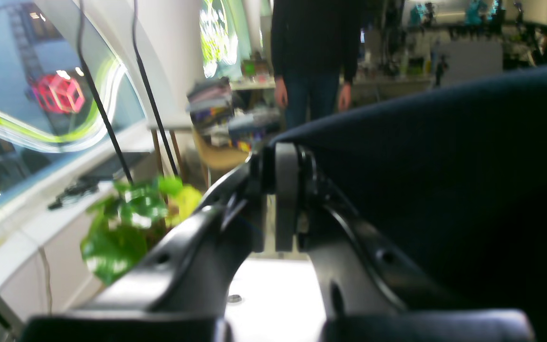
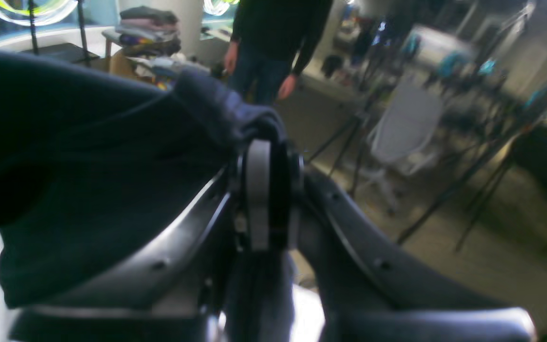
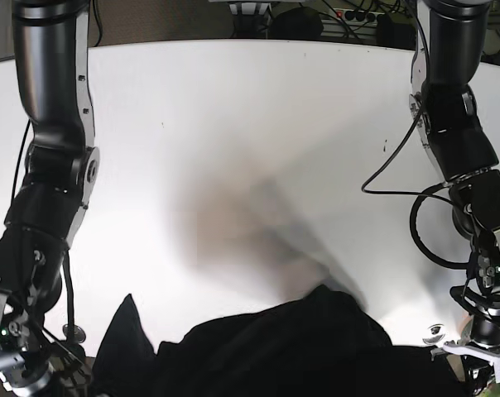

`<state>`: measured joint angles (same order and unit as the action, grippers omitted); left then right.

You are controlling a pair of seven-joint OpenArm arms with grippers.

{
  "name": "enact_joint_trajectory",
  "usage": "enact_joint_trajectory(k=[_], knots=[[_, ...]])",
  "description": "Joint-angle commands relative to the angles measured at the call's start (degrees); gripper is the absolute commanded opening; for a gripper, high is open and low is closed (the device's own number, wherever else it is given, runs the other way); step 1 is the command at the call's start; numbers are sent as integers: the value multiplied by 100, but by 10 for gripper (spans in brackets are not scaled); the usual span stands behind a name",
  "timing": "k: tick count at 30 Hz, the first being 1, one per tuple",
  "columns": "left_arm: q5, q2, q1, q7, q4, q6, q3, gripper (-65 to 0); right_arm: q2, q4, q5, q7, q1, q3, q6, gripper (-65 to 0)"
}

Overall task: Fold the T-shirt properly
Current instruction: 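Hold the shirt up with both grippers and lay it onto the table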

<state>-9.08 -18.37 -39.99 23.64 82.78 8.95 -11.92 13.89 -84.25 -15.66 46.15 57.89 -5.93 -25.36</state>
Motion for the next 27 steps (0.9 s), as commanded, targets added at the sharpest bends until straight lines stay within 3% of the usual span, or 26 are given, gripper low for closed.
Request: enact_joint_trajectory(k=[1,9,13,21,27], knots=[[-2,-49,-32,-39,148,-64,-175,-650,66,-274,129,-57,-123,-316,123,-621],[-2,-57,1023,5,834,182,-614,-650,57,-1435,129,-57,-1943,-633,150,-621],[7,-84,1937,436,1572,472,-834,-650,31,-2164,129,-57,-3033,-765,158,-621],[25,206,3792,638,2372,709,-1080,-650,-620,-2709,129,-74,-4765,-932,115,-620],[7,321,4706,638,2495,736,-1397,-650,-945,-2314,129,-74,-5151,-888,115,-601]])
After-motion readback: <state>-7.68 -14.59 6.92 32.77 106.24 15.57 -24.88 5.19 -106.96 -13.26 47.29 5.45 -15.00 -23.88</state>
